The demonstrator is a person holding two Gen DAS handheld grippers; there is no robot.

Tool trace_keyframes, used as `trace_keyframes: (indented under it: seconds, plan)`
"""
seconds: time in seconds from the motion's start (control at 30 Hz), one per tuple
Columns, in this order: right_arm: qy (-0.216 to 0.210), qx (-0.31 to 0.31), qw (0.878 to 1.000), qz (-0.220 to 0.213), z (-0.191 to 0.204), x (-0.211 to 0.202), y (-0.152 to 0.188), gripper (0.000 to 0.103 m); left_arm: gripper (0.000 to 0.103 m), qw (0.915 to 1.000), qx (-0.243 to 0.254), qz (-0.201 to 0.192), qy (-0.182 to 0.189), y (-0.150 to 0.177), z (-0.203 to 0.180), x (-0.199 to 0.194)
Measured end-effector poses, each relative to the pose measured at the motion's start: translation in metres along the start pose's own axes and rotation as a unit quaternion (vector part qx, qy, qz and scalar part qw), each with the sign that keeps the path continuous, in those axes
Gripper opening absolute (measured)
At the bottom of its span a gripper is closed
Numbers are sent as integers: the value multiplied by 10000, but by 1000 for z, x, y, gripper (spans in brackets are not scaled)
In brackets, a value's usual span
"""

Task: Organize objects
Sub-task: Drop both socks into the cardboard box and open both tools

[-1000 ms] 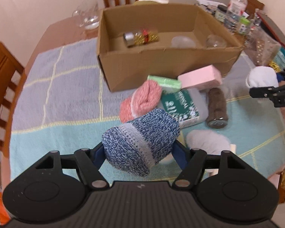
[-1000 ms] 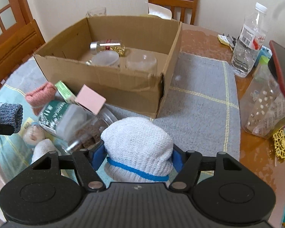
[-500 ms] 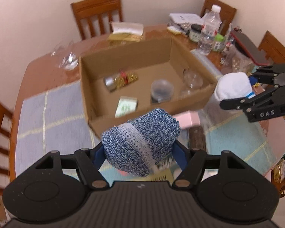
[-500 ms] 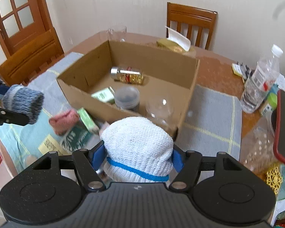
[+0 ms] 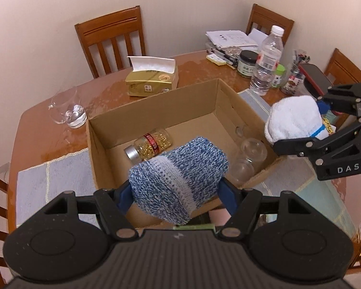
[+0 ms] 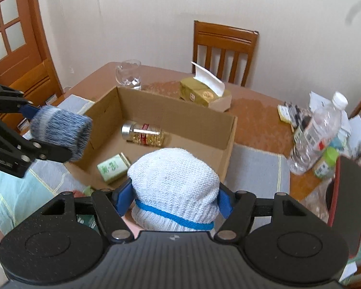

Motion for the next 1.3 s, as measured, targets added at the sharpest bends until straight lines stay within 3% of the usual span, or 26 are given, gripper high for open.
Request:
trace_keyframes:
  seconds: [0.13, 0.97, 1.03, 1.1, 1.17, 1.3]
  plan:
    - [-68, -123, 9999, 28, -6, 12, -10, 73, 95, 9998, -176, 45, -83, 4, 0, 9]
    - [-312, -471, 9981, 242, -3, 74, -44, 74, 98, 9910, -995, 101, -893, 69, 15, -24]
    - [-265, -432, 9984, 239, -4, 80, -46, 76, 98, 9894, -1108, 119, -926, 75, 18, -26]
    - [-184, -388, 9988, 238, -6, 84, -48, 94, 98, 9878, -1182, 135, -1002, 80, 22, -27]
    - [-92, -357, 9991, 194, -7, 85, -50, 103, 98, 9865, -1242, 146, -1056, 84, 25, -28]
    - [-16, -446, 9989, 138, -4, 82, -52, 103, 98, 9841, -1385, 178, -1094, 93, 31, -29]
Point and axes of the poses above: each gripper's, at about its wrist camera, not at the fingertips, and x roughly the way its jaws point, z to its left, y to its underside, the point moved 9 cm from there along x, roughly the way its jaws point, and after that the axes turned 5 degrees about -z, right-handed, at the moved point
